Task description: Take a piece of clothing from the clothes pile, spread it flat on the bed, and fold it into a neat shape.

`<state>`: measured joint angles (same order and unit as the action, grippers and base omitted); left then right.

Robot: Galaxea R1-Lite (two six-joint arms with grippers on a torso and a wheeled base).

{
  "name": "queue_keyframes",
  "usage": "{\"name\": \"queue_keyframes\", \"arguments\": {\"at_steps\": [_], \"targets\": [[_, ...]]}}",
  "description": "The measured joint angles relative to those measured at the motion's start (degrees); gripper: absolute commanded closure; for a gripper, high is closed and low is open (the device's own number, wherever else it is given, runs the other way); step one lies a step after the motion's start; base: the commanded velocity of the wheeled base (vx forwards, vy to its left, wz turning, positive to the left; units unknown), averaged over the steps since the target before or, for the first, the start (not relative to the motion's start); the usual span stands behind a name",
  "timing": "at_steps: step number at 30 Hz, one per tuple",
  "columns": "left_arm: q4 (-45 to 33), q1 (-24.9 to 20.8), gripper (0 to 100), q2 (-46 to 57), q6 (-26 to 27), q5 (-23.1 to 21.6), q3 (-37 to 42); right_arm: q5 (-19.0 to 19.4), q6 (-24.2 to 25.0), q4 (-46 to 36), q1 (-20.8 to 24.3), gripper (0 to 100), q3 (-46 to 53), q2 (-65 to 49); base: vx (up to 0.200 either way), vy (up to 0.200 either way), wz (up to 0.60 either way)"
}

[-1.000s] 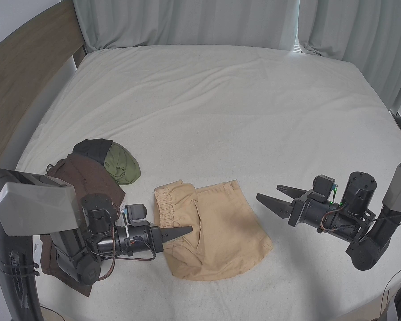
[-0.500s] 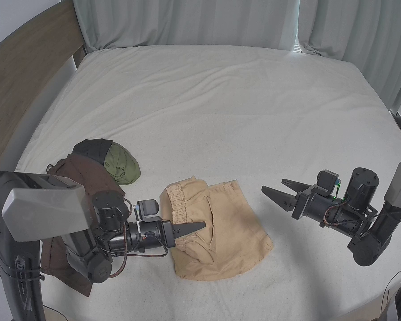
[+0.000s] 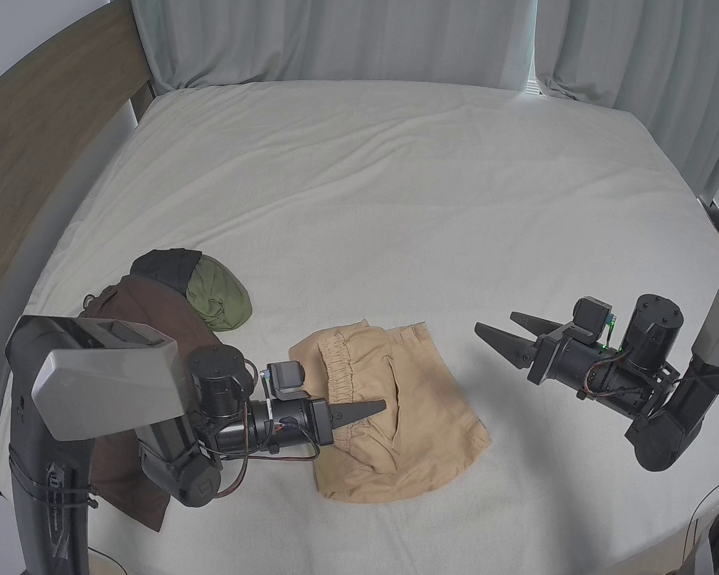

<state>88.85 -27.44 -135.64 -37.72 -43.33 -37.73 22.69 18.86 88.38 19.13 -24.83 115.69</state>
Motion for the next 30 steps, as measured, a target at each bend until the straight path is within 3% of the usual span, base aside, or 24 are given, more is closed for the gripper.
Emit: {"name": "queue_keyframes", "arguments": {"at_steps": [13,14,30], "targets": [[0.0,-1.2,100,-2.1,0.0,0.5,-1.3,0.1,0.0,0.0,-0.3,0,-0.1,-0.1,0.000,0.000,0.00],[0.0,-1.3,0,-2.2,0.0,0.5,-1.4,0.1,0.0,0.0,-0.3,0,-0.1,-0.1,0.000,0.000,0.00],[0.0,-1.2,0,-3.2,0.6,2.7,-2.6,0.0,0.0,0.0,-0.4,0,0.0,-0.1,0.000,0.000,0.00]]}}
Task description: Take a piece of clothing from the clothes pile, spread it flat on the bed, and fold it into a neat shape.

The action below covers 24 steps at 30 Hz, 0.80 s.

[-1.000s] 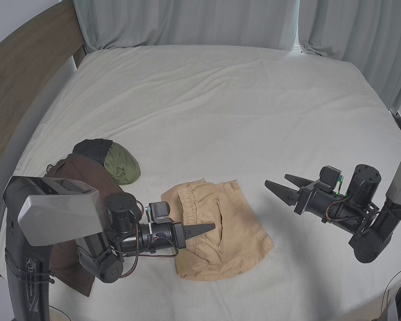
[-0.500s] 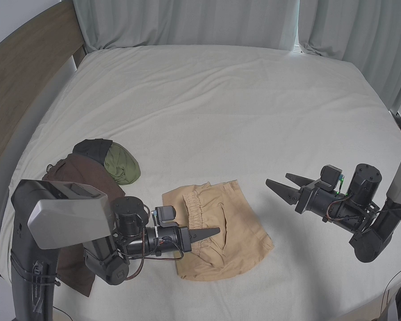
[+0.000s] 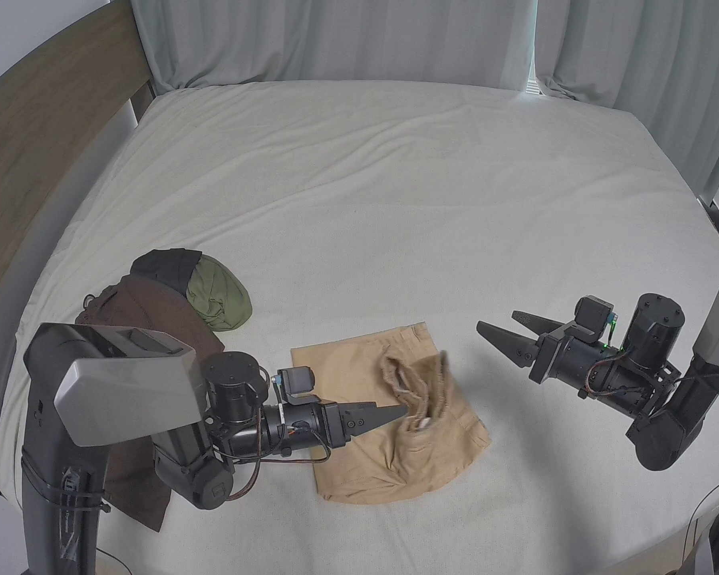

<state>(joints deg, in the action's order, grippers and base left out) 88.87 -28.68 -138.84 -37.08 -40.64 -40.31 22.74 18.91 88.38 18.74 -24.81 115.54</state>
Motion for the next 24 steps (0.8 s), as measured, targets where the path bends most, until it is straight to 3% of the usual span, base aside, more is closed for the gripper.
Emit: {"name": "queue_keyframes", "arguments": {"at_steps": [12,24], "targets": [[0.0,0.6,0,1.2,2.0,0.4,0.5,0.1,0.0,0.0,0.1,0,0.3,0.0,0.000,0.000,0.00],[0.0,3.5,0,8.4,4.9,0.8,6.3,0.4,-0.1,0.0,0.4,0,0.9,0.4,0.000,0.000,0.00]]}}
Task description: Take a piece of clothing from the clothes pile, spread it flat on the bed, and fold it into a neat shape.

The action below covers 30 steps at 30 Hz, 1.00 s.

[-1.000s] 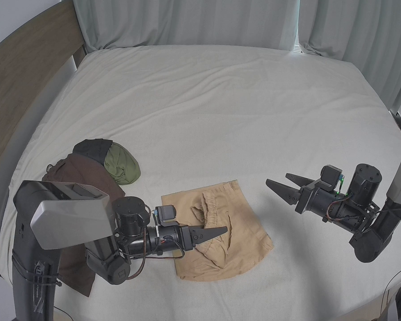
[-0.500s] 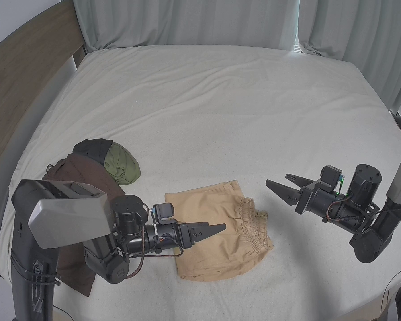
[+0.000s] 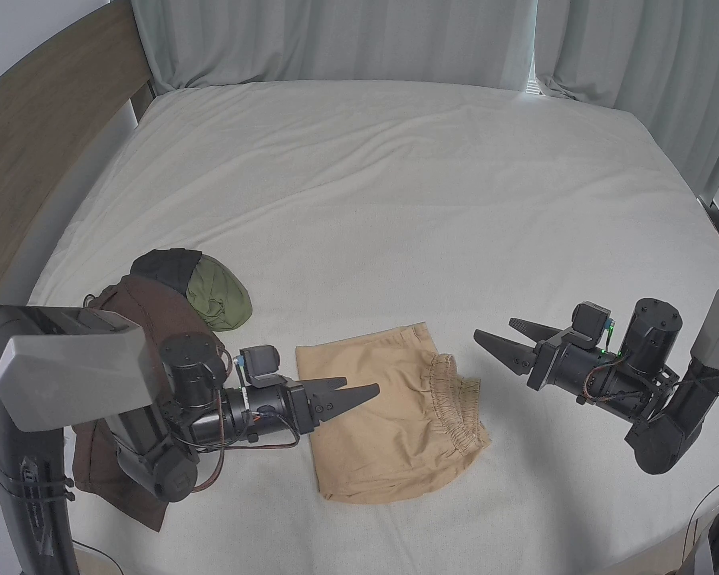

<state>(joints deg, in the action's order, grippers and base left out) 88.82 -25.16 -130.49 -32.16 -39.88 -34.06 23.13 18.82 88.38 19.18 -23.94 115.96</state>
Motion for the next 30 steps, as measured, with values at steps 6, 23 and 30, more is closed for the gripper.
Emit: {"name": "queue_keyframes", "arguments": {"at_steps": [6,23,30], "targets": [[-0.1,2.6,0,3.1,8.5,-0.2,4.3,0.0,0.0,0.0,0.0,0,0.2,0.1,0.000,0.000,0.00],[-0.1,14.1,0,13.5,22.1,-2.8,14.9,0.0,-0.2,0.0,0.3,0,1.2,0.2,0.000,0.000,0.00],[-0.1,19.6,0,15.4,35.2,-5.6,18.0,-0.1,-0.3,0.0,1.5,0,2.0,0.3,0.000,0.000,0.00]]}}
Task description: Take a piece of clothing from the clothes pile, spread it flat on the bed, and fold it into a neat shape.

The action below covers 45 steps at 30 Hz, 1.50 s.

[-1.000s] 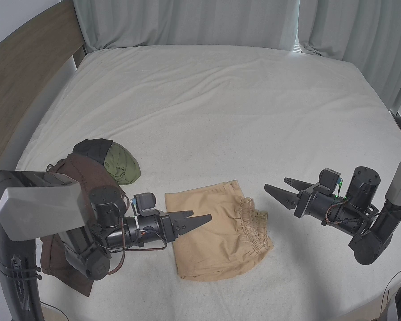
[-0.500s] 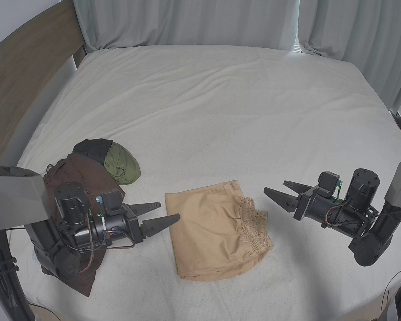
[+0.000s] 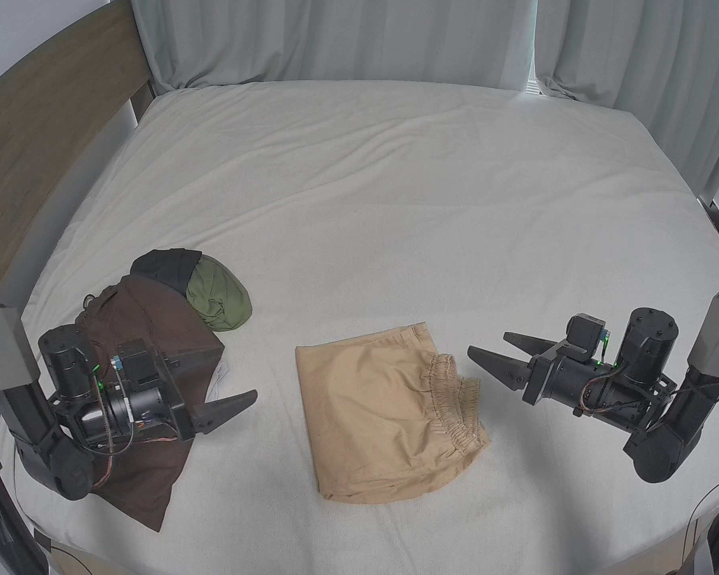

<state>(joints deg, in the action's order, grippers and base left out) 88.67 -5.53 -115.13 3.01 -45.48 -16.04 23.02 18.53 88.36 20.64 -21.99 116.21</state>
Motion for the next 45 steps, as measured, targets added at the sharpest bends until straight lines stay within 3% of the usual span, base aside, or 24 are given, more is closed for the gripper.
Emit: {"name": "queue_keyframes", "arguments": {"at_steps": [2,10,19,45], "targets": [[0.0,2.3,0,0.7,2.3,-2.0,1.3,-0.1,0.0,0.0,0.9,0,0.5,0.1,0.000,0.000,0.00],[0.0,7.1,0,2.5,6.5,-2.8,2.8,-0.1,-0.1,0.0,2.0,0,1.3,2.3,0.000,0.000,0.00],[-0.1,11.8,0,3.1,8.7,-6.7,3.7,-0.3,0.0,0.1,2.3,0,1.1,5.9,0.000,0.000,0.00],[0.0,10.0,0,5.2,9.8,-7.0,6.6,-0.7,0.0,0.2,0.2,0,2.7,16.3,0.000,0.000,0.00]]}}
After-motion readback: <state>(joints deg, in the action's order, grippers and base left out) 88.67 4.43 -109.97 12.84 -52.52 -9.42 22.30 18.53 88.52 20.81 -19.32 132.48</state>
